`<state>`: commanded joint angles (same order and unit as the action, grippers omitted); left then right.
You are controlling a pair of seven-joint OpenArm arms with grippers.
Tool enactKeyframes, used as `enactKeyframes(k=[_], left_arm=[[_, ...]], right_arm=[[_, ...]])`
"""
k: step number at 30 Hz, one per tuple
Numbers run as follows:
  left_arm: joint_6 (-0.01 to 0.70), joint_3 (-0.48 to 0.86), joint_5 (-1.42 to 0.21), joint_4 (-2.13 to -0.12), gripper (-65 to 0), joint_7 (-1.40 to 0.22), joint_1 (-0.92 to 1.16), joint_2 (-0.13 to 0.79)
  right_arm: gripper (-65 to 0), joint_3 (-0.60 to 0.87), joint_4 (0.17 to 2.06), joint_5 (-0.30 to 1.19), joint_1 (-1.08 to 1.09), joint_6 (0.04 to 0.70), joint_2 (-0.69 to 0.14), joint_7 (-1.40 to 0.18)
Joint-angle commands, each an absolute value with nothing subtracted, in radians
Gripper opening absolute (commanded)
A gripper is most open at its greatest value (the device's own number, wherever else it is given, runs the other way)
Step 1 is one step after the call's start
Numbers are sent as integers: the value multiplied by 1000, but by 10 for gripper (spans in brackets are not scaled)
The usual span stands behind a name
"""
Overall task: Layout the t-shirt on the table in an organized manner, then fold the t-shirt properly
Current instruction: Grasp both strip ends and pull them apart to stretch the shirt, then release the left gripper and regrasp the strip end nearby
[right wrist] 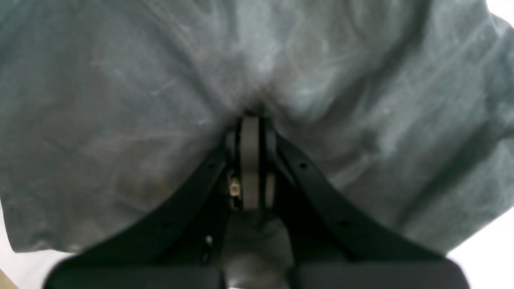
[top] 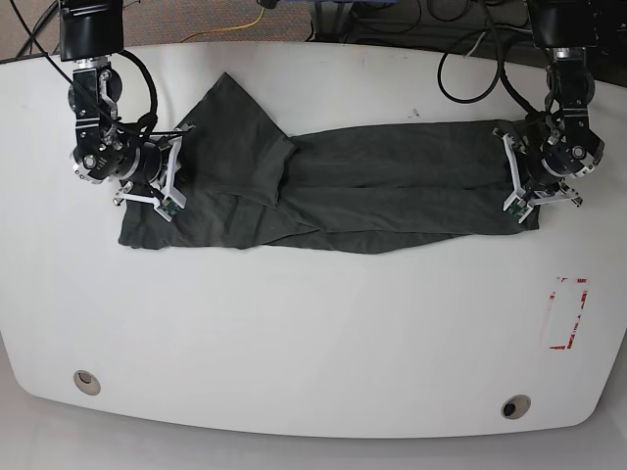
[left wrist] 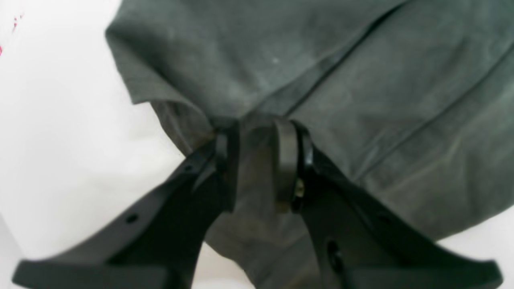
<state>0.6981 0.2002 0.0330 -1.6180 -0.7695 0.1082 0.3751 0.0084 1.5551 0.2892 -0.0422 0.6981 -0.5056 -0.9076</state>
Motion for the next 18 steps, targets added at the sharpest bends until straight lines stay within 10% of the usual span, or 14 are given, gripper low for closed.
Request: enactKeyframes(k=[11, 18], left_arm=[[698, 320, 28, -1811, -490, -771, 110, 361], [698, 437, 28, -1801, -161, -785, 39, 306]], right_arm=[[-636, 10, 1761, 289, -42, 698, -501, -1007], [-636, 10, 1797, 288, -44, 698, -479, -1013]])
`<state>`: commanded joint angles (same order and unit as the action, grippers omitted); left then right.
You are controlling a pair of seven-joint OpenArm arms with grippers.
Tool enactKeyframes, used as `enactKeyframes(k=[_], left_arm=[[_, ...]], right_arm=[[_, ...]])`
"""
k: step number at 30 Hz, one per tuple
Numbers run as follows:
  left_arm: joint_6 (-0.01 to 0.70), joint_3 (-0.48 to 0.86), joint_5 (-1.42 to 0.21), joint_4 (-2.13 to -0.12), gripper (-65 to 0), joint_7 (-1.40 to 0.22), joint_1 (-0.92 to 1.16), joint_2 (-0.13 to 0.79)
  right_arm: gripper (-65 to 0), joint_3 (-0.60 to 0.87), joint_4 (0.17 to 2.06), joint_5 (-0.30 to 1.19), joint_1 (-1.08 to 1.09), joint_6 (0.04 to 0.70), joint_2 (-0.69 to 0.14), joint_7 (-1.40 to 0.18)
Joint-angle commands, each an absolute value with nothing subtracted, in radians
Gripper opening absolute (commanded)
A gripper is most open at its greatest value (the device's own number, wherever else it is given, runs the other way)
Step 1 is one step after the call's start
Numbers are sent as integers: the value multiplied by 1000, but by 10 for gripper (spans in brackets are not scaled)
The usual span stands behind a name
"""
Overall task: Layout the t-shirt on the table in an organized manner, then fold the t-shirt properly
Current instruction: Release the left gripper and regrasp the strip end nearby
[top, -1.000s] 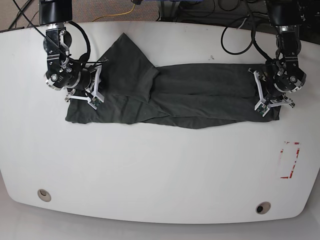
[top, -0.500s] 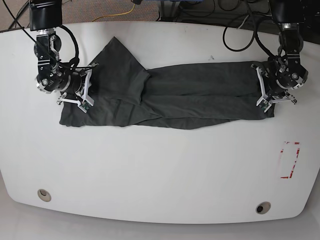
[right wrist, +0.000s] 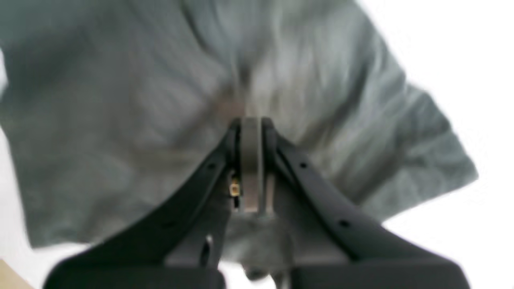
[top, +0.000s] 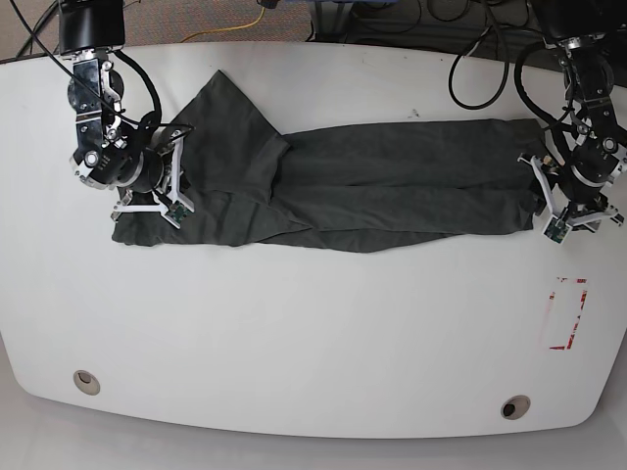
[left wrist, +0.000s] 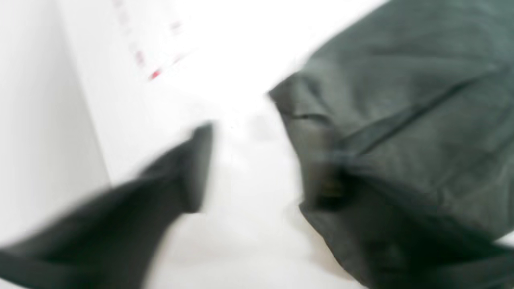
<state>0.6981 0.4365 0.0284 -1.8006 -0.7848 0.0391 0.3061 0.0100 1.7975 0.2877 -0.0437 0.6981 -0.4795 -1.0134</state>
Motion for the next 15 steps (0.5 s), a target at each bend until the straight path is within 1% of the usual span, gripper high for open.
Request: enactKeyframes(k=[1, 2, 6, 15], left_arm=[[698, 440, 28, -1788, -142, -799, 25, 302], [698, 441, 28, -1781, -140, -805, 19, 298], [698, 441, 25, -1730, -158, -819, -18, 275], [698, 437, 25, -1552, -165, -816, -93, 214]], right_arm=[[-636, 10, 1797, 288, -44, 698, -479, -1013], [-636, 10, 1797, 288, -44, 698, -479, -1013], [-636, 10, 1796, 288, -47, 698, -478, -1013], [-636, 12, 1796, 288, -50, 698, -461, -1013]])
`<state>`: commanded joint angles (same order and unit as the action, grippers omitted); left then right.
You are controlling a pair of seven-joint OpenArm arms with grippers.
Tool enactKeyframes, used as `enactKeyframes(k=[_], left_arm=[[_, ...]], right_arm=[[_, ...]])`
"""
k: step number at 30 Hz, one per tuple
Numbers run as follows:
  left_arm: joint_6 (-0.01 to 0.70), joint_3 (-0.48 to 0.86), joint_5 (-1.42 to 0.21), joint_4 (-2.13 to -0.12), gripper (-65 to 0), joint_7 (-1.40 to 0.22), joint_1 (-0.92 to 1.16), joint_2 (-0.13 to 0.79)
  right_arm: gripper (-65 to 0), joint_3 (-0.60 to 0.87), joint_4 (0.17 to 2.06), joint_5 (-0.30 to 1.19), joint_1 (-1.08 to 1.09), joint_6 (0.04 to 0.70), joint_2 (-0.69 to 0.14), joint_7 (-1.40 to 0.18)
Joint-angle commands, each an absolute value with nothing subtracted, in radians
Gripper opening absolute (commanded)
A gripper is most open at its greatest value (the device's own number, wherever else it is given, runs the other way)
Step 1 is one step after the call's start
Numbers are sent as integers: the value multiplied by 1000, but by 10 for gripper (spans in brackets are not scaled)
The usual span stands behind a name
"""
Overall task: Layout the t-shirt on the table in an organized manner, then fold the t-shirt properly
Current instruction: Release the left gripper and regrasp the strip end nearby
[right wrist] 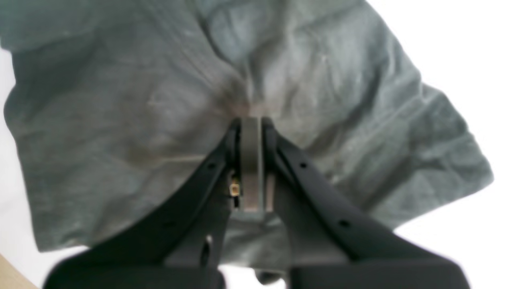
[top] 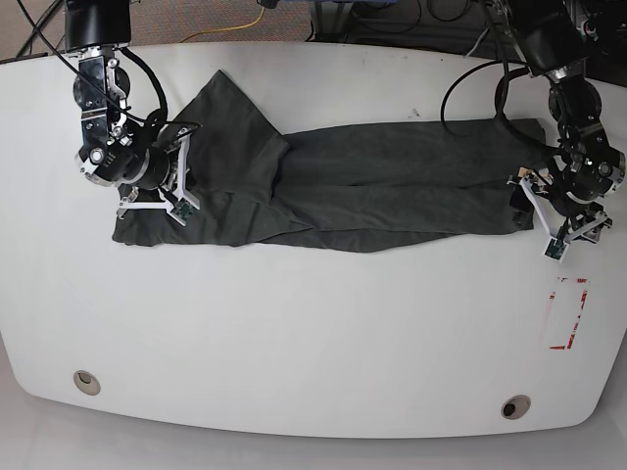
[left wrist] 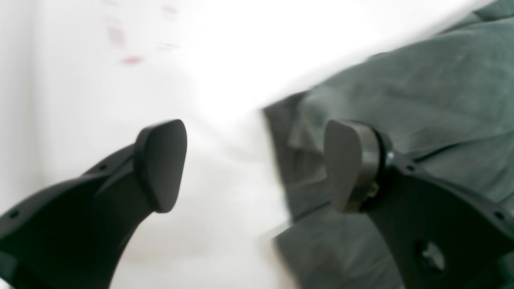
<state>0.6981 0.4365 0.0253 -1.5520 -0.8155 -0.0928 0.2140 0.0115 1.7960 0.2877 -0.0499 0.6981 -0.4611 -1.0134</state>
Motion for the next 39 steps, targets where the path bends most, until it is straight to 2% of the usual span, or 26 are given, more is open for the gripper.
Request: enactKeyframes(k=[6, 9, 13, 15, 18, 24, 31, 36, 39], left_arm=[[698, 435, 25, -1481, -168, -797, -113, 199], [698, 420, 25, -1468, -217, -773, -108, 199], [698, 366, 27, -1434, -376, -768, -107, 206], [698, 357, 31, -1420, -478, -768, -107, 206], [698, 358, 31, -1422, -553, -768, -105, 208], [698, 360, 31, -1451, -592, -768, -85, 228], [698, 363, 31, -1558, -590, -769, -36, 243], [698, 363, 25, -1635, -589, -769, 30, 302], [698, 363, 25, -1664, -589, -769, 50, 306]], right_arm=[[-636, 12, 1796, 288, -50, 698, -460, -1013], [-636, 12, 1796, 289, -50, 698, -458, -1013], [-636, 15, 1797, 291, -50, 698, -458, -1013], [-636, 16, 1797, 291, -50, 698, -458, -1013], [-636, 16, 1797, 291, -50, 698, -458, -1013], [-636, 16, 1797, 289, -50, 698, -458, -1013], [-636, 16, 1797, 289, -50, 698, -458, -1013], [-636, 16, 1797, 289, -50, 698, -456, -1026], [-636, 18, 1797, 288, -48, 698, -441, -1038]])
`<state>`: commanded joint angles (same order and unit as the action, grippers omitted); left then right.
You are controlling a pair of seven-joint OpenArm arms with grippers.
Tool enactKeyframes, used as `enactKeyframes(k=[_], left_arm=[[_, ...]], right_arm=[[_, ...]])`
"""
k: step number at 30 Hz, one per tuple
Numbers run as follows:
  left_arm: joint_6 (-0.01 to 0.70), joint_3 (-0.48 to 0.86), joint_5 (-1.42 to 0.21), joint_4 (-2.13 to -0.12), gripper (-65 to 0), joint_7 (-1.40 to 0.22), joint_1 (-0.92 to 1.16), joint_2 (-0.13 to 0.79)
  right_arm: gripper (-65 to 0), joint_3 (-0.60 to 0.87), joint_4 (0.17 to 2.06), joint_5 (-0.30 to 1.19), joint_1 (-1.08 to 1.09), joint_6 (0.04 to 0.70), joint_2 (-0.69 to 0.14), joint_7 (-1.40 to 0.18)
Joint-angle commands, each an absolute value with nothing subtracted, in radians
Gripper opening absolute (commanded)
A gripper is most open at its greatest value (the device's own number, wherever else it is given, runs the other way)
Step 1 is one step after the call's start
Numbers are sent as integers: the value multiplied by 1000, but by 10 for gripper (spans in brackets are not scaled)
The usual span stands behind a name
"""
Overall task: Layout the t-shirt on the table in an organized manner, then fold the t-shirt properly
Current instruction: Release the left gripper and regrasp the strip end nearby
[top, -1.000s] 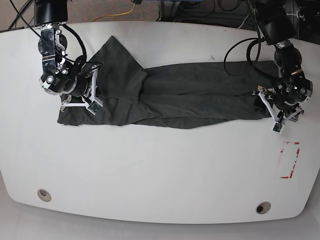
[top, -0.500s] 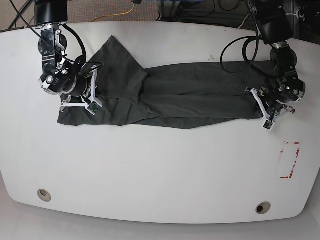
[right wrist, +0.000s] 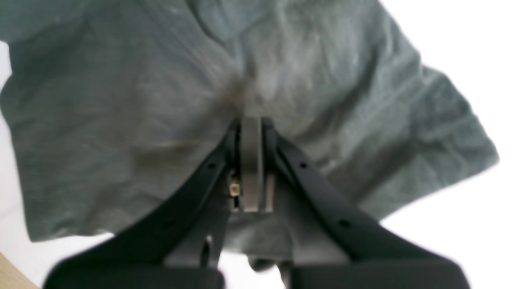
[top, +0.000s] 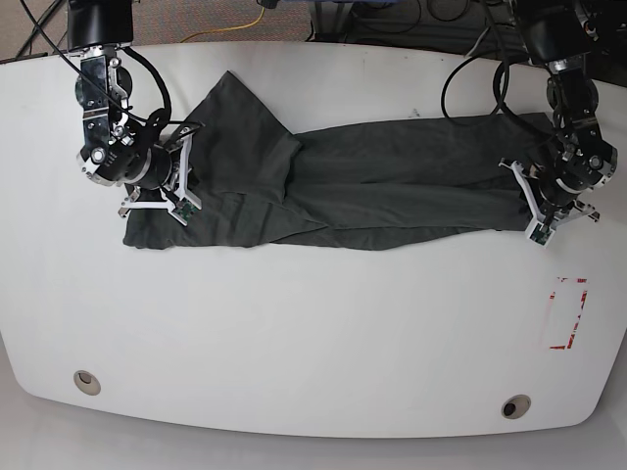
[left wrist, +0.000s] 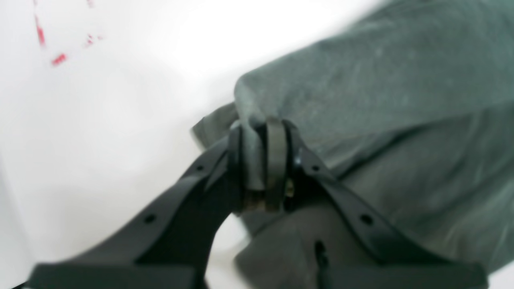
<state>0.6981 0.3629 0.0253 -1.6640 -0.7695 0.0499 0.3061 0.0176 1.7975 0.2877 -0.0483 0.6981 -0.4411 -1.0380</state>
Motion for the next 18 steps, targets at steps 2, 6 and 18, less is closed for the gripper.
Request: enactKeyframes(k=[2, 6, 18], left_arm=[[698, 364, 25, -1685, -589, -769, 68, 308], [698, 392, 25, -1725, -587, -769, 104, 320], [698, 406, 25, -1768, -378, -769, 185, 363]], right_arm=[[-636, 21, 1797, 288, -48, 698, -435, -1038], [-636, 35, 1796, 288, -48, 698, -429, -1040], [-636, 35, 1796, 288, -48, 698, -412, -1040]])
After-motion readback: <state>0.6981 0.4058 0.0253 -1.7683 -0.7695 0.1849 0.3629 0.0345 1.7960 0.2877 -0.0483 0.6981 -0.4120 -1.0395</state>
